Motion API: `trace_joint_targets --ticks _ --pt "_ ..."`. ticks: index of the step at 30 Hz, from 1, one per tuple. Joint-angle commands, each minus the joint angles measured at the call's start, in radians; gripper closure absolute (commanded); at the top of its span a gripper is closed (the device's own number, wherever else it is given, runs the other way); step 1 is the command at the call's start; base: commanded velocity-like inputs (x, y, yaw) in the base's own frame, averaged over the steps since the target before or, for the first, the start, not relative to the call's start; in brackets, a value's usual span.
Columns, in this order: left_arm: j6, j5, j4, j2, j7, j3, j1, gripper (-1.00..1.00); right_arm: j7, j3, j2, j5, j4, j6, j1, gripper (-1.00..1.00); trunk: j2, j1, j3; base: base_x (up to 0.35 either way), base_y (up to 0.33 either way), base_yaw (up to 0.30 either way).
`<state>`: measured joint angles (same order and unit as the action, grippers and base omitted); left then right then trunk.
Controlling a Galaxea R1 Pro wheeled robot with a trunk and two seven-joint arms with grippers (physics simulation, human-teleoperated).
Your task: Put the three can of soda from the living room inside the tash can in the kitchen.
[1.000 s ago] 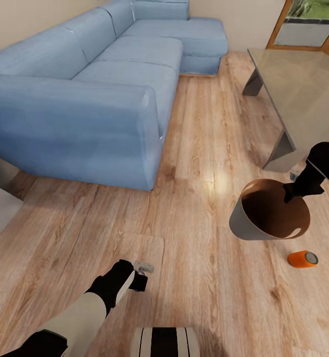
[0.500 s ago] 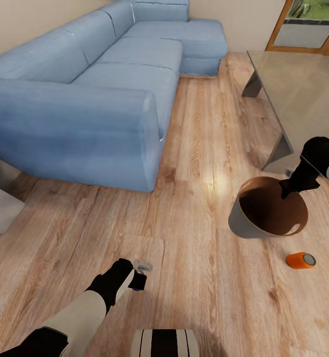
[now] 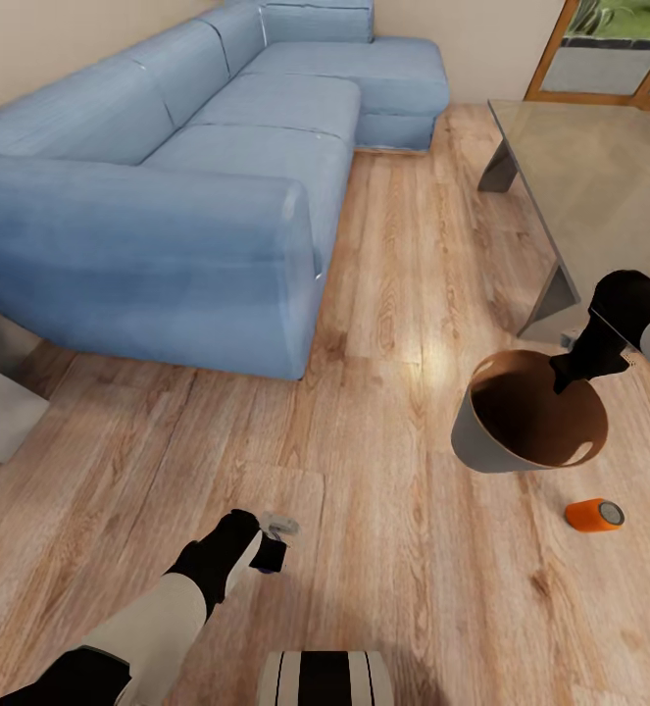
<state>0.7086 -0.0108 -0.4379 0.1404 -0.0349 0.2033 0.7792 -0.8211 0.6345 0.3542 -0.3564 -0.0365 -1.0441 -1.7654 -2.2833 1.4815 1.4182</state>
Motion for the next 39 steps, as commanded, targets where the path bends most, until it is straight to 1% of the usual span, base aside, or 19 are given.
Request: trace_joint_targets --ticks 1,4,8,9,10,12,18,26,31,33,36,39 --pt "0.006 0.001 -0.006 -0.006 -0.006 -0.001 0.0 1.0 -0.002 -0.006 -0.006 0.006 0.006 -0.003 0.006 1.0 0.0 0.0 0.0 0.0 0.0 0.0" --pt "0.023 -0.005 -0.023 -0.023 -0.023 -0.004 0.003 1.0 -0.006 -0.003 -0.022 -0.001 0.022 -0.003 0.024 1.0 0.0 0.0 0.0 0.0 0.0 0.0" --pt "0.045 -0.011 -0.045 -0.045 -0.045 -0.007 0.015 1.0 -0.007 -0.01 -0.043 -0.003 0.045 0.0 0.048 1.0 0.0 0.0 0.0 0.0 0.0 0.0" --pt "0.339 -0.012 -0.505 -0.253 -0.402 -0.007 0.017 1.0 -0.007 -0.185 -0.045 0.07 0.101 0.002 0.169 1.0 0.0 0.0 0.0 0.0 0.0 0.0" --pt "0.339 -0.013 -0.517 -0.267 -0.409 -0.008 0.018 1.0 -0.006 -0.186 -0.046 0.07 0.102 0.006 0.18 1.0 0.0 0.0 0.0 0.0 0.0 0.0" --pt "0.339 -0.014 -0.528 -0.283 -0.416 -0.008 0.019 1.0 -0.005 -0.188 -0.048 0.071 0.103 0.022 0.194 1.0 0.007 -0.004 -0.003 0.0 0.0 0.0" --pt "0.339 -0.016 -0.53 -0.291 -0.42 -0.008 0.019 1.0 -0.004 -0.188 -0.05 0.071 0.104 0.036 0.205 1.0 0.049 -0.027 -0.022 0.0 0.0 0.0" --pt "0.339 -0.016 -0.539 -0.293 -0.421 -0.008 0.018 1.0 -0.001 -0.188 -0.053 0.07 0.104 0.038 0.215 1.0 0.105 -0.058 -0.047 0.0 0.0 0.0" --pt "0.339 -0.014 -0.545 -0.293 -0.428 -0.008 0.018 1.0 -0.001 -0.19 -0.049 0.071 0.105 0.046 0.234 1.0 0.14 -0.077 -0.063 0.0 0.0 0.0" --pt "0.339 -0.014 -0.549 -0.294 -0.45 -0.008 0.018 1.0 -0.003 -0.194 -0.046 0.071 0.104 0.074 0.252 1.0 0.154 -0.085 -0.069 0.0 0.0 0.0" --pt "0.339 -0.016 -0.552 -0.295 -0.509 -0.007 0.019 1.0 -0.005 -0.201 -0.042 0.071 0.104 0.124 0.29 1.0 0.175 -0.096 -0.078 0.0 0.0 0.0" --pt "0.339 -0.017 -0.552 -0.295 -0.54 -0.007 0.019 1.0 -0.005 -0.211 -0.041 0.072 0.104 0.151 0.319 1.0 0.196 -0.108 -0.088 0.0 0.0 0.0"
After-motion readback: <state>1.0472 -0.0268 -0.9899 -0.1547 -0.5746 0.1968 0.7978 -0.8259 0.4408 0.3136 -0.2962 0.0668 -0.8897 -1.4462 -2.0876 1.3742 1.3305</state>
